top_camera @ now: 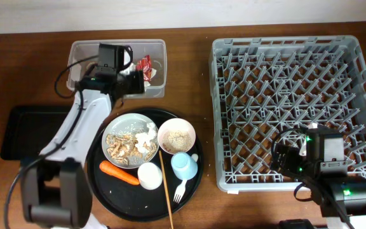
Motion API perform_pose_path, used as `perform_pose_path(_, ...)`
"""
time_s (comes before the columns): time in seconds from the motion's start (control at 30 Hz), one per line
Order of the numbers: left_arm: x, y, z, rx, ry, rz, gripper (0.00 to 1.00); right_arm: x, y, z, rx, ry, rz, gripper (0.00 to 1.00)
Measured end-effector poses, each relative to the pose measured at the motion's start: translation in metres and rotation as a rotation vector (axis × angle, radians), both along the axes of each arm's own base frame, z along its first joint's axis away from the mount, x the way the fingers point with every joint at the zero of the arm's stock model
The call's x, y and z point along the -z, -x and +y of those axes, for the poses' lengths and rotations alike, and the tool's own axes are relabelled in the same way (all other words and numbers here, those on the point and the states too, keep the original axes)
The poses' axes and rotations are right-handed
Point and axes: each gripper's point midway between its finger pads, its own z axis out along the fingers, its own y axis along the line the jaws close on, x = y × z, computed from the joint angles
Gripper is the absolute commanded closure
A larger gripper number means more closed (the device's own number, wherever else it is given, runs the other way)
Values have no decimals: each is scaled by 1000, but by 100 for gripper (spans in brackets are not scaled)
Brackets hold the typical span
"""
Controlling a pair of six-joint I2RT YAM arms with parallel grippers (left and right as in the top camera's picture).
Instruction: Sort waste into correct bins and load items into the dishwasher rack
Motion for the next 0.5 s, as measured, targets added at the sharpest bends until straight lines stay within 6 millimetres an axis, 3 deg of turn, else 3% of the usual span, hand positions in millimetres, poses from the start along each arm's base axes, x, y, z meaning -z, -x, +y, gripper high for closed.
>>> perform_pose_path(0.03,-4,43,-1,23,18,130,37,0,0,0,0,0,1,2)
perform_pose_path(0.1,-19,86,-4,48,36,235,39,0,0,0,0,0,1,2)
perform_pose_path(0.17,4,121,-9,71,23,380,39,0,0,0,0,0,2,2)
perform_pose_path(0.3,70,150,-11,88,5,519,39,0,0,0,0,0,2,2)
perform_pose_path(0.5,103,144,-13,89,8,512,43,0,0,0,0,0,2,2)
